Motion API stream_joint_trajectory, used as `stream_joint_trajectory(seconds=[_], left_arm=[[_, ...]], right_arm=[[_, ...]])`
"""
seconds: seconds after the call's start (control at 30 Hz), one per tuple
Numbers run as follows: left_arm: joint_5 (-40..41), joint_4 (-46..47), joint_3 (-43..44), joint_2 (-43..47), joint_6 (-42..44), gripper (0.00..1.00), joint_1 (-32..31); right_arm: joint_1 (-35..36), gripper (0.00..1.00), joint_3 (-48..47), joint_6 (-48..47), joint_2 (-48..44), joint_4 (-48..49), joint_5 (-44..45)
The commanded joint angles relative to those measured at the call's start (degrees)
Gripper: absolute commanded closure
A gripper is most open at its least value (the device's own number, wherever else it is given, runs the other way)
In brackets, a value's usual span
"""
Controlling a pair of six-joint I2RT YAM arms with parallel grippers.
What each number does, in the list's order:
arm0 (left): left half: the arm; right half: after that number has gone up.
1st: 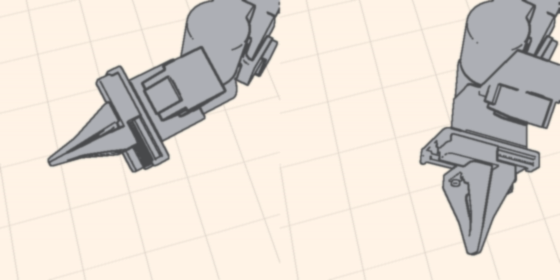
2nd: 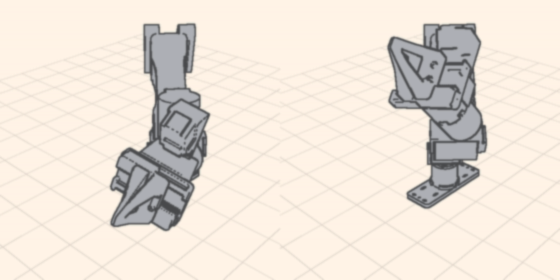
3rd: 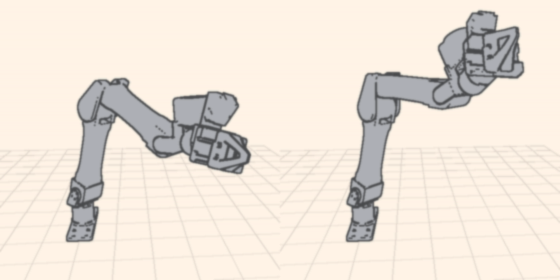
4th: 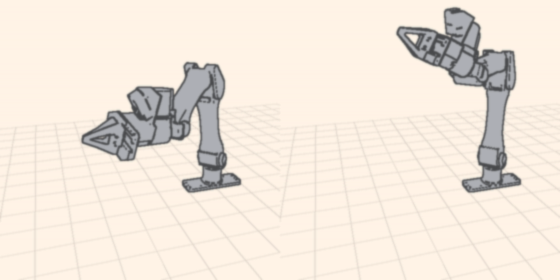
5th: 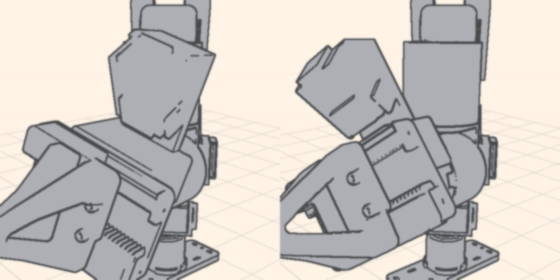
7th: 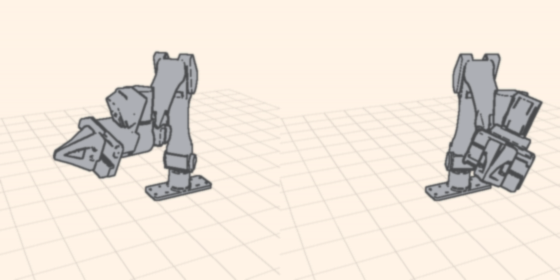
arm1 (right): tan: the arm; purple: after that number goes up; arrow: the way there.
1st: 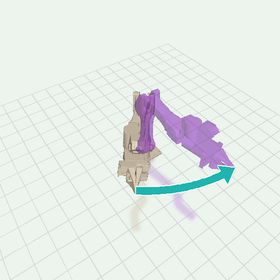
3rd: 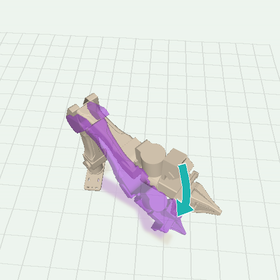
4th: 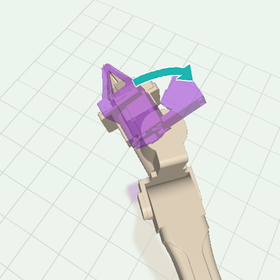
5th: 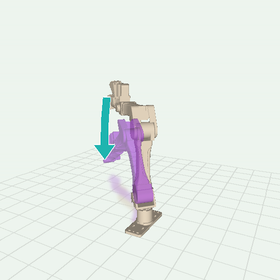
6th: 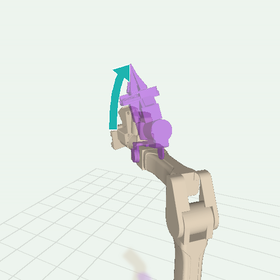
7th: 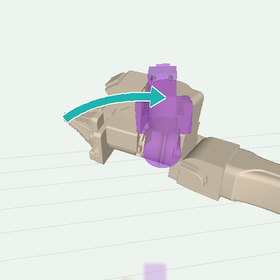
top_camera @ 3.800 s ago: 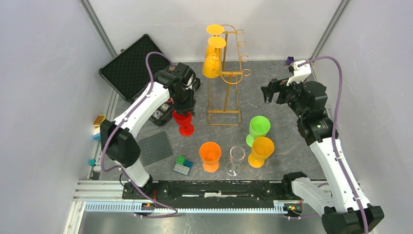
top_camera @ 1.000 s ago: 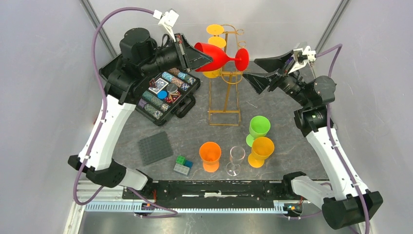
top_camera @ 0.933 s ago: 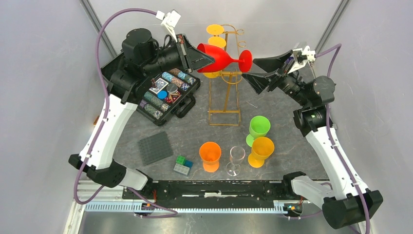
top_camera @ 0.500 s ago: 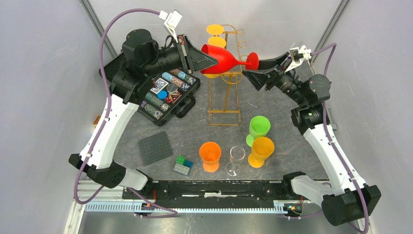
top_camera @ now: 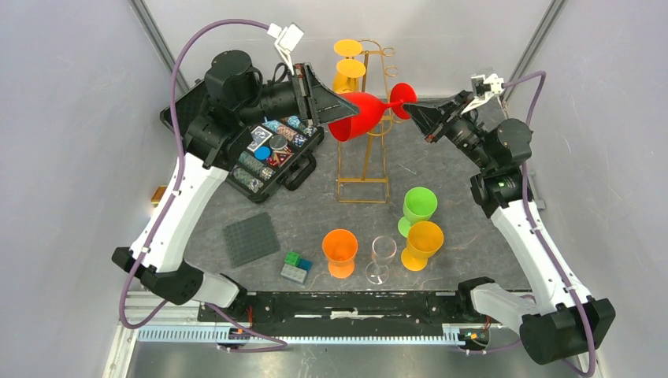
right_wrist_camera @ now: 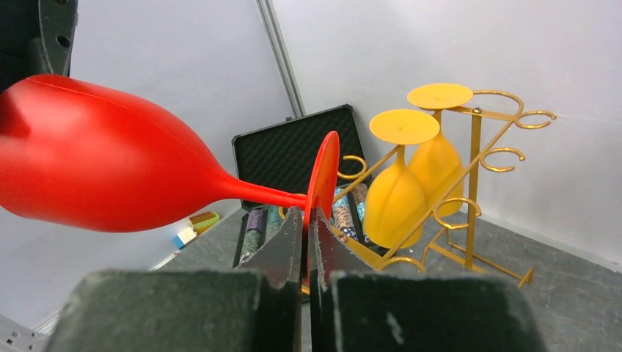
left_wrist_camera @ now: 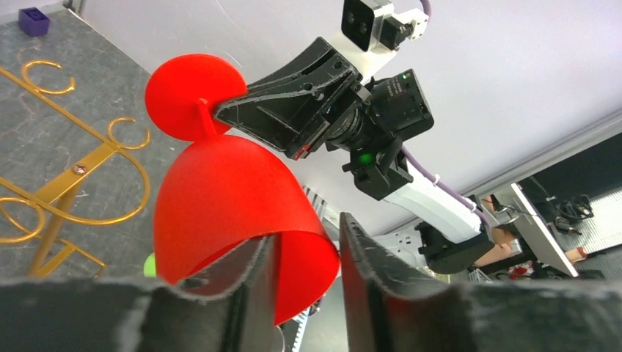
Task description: Place the wine glass upside down on the wine glass rack
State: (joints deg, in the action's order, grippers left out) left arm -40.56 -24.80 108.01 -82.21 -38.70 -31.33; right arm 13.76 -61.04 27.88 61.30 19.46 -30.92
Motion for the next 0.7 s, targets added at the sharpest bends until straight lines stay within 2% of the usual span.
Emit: stream_joint_trajectory(seconds=[0.0,0.03,0.2,0.33,0.5,0.67], left_arm=[[0.6,2.9,0.1,1.8,-0.9,0.51,0.6],[0.8,2.8,0.0,2.0,-0.8,0.44,0.6],[1.4,2.8,-0.4,2.2,-0.6,0.25,0.7],[1.7,4.1,-1.5,2.9,-1.5,0.19,1.4],[1.2,7.8,-4.7,4.5,-4.9,0.18,3.7],[1.0,12.3,-10.0,7.0,-9.8,0.18,7.7]], right_arm=[[0.3,1.00,-0.2,-1.5,-1.2,0.7,-1.3],[0.3,1.00,-0.2,-1.8,-1.3,0.3,-1.0],[0.2,1.00,-0.7,-4.2,-2.5,-1.4,2.1],[0.2,1.00,-0.7,-7.2,-4.2,-2.7,6.6],[0.2,1.00,0.4,-11.6,-7.2,-3.5,13.7],[0.2,1.00,1.0,-16.4,-8.6,-3.8,14.9]])
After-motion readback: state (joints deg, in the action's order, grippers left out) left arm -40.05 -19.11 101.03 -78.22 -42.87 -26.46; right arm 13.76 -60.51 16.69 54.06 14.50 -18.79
